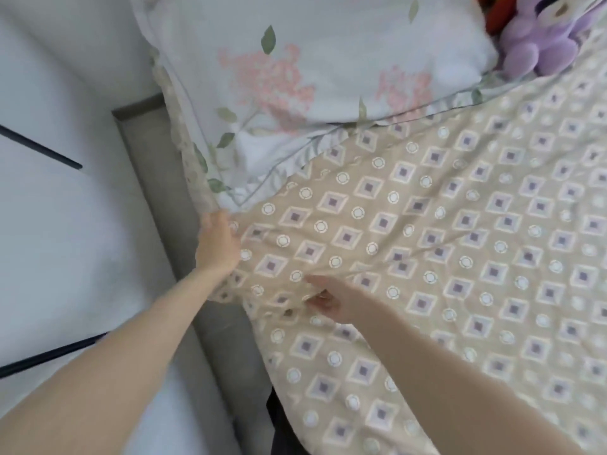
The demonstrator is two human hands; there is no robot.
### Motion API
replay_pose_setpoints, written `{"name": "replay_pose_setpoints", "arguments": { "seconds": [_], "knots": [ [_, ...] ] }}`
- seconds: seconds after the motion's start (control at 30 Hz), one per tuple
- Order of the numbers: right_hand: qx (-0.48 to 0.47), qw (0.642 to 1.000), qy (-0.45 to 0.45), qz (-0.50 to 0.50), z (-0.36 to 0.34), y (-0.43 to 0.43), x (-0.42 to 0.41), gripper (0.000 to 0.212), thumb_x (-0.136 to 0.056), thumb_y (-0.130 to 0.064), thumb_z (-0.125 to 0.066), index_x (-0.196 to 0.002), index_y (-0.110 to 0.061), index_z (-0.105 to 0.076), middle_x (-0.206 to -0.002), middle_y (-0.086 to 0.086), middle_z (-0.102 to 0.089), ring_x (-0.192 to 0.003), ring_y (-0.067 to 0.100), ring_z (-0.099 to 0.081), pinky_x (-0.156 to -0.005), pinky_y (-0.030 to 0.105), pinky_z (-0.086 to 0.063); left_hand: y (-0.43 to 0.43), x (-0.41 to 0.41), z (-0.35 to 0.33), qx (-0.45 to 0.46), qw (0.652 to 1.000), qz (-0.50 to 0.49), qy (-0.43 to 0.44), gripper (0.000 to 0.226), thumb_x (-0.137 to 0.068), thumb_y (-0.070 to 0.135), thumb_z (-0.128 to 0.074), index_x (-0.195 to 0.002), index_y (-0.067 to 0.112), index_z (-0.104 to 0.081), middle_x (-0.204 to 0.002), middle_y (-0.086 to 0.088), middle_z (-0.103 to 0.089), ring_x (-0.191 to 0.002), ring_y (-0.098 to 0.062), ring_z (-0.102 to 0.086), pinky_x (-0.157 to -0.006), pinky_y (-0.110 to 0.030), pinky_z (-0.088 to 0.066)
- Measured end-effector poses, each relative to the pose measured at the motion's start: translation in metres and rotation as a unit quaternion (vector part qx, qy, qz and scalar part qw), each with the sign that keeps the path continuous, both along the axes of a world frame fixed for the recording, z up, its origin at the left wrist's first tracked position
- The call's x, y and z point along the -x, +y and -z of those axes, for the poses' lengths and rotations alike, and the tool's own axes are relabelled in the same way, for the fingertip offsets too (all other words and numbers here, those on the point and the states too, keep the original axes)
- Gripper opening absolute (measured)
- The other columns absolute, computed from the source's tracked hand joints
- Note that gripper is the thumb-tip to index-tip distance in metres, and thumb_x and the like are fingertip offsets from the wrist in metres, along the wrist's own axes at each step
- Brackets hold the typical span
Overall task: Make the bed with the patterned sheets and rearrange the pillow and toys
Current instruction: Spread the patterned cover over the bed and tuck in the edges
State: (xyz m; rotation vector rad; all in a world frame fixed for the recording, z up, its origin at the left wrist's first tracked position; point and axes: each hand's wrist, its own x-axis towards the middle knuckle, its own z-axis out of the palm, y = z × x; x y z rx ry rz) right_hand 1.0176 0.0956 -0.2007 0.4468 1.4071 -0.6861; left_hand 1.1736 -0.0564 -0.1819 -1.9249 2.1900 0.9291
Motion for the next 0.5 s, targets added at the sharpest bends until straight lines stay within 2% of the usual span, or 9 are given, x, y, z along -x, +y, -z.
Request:
{"name": "replay_pose_setpoints", "arguments": {
  "seconds": [0.1,0.13,0.2,0.27,0.33,0.4,0.5],
  "knots": [
    [0.022,0.999,-0.015,-0.029,0.003,-0.017,-0.031,0.014,-0.081,-0.012,-0.075,-0.079,-0.01,-0.06,-0.067,0.003,-0.061,-0.061,0.013,-0.06,-0.054,0.021,-0.055,-0.026,-0.015,0.012,-0.064,0.997,0.031,-0.015,0.049,-0.094,0.005,-0.042,-0.142,0.011,-0.034,-0.144,-0.014,-0.037,-0.122,-0.037,-0.047,-0.097,-0.041,-0.038],
    [0.025,0.998,-0.013,-0.047,0.003,-0.022,-0.039,0.015,-0.081,-0.013,-0.074,-0.078,-0.012,-0.06,-0.068,0.0,-0.06,-0.059,0.01,-0.059,-0.054,0.018,-0.054,-0.031,-0.02,0.016,-0.083,0.996,0.035,-0.007,0.048,-0.095,0.006,-0.042,-0.142,0.015,-0.033,-0.141,-0.014,-0.043,-0.12,-0.035,-0.048,-0.093,-0.039,-0.038],
    [0.039,0.997,-0.008,-0.073,0.006,-0.029,-0.054,0.015,-0.081,-0.014,-0.074,-0.078,-0.014,-0.06,-0.071,-0.002,-0.058,-0.058,0.008,-0.057,-0.052,0.016,-0.05,-0.038,-0.029,0.023,-0.094,0.995,0.024,0.016,0.037,-0.097,0.011,-0.044,-0.133,0.018,-0.041,-0.127,-0.015,-0.055,-0.105,-0.031,-0.055,-0.082,-0.034,-0.04],
    [0.057,0.995,-0.004,-0.085,0.007,-0.032,-0.065,0.014,-0.081,-0.012,-0.075,-0.085,-0.011,-0.061,-0.076,0.001,-0.056,-0.063,0.01,-0.055,-0.054,0.017,-0.052,-0.043,-0.034,0.025,-0.073,0.997,0.036,0.015,0.017,-0.097,0.015,-0.048,-0.113,0.016,-0.049,-0.11,-0.011,-0.063,-0.092,-0.026,-0.056,-0.076,-0.034,-0.042],
    [0.064,0.993,-0.005,-0.103,0.006,-0.029,-0.069,0.016,-0.08,-0.01,-0.075,-0.087,-0.009,-0.06,-0.073,0.001,-0.053,-0.062,0.01,-0.055,-0.062,0.021,-0.056,-0.049,-0.039,0.023,-0.037,0.996,0.076,-0.01,0.002,-0.095,0.017,-0.05,-0.095,0.017,-0.051,-0.098,-0.007,-0.065,-0.086,-0.026,-0.058,-0.073,-0.036,-0.045],
    [0.072,0.989,-0.052,-0.122,0.003,-0.025,-0.069,0.012,-0.082,-0.009,-0.074,-0.079,-0.009,-0.062,-0.065,0.0,-0.061,-0.057,0.008,-0.061,-0.06,0.022,-0.058,-0.059,-0.042,0.018,0.004,0.993,0.109,-0.037,0.007,-0.095,0.018,-0.05,-0.088,0.019,-0.051,-0.094,-0.004,-0.064,-0.081,-0.024,-0.054,-0.069,-0.034,-0.042],
    [0.047,0.99,-0.094,-0.089,-0.002,-0.019,-0.073,0.012,-0.085,-0.007,-0.07,-0.077,-0.004,-0.062,-0.063,0.004,-0.069,-0.055,0.014,-0.068,-0.051,0.024,-0.056,-0.066,-0.043,0.016,0.043,0.986,0.138,-0.083,0.011,-0.095,0.013,-0.048,-0.087,0.02,-0.051,-0.094,-0.001,-0.063,-0.08,-0.021,-0.049,-0.067,-0.032,-0.033]
  ]
}}
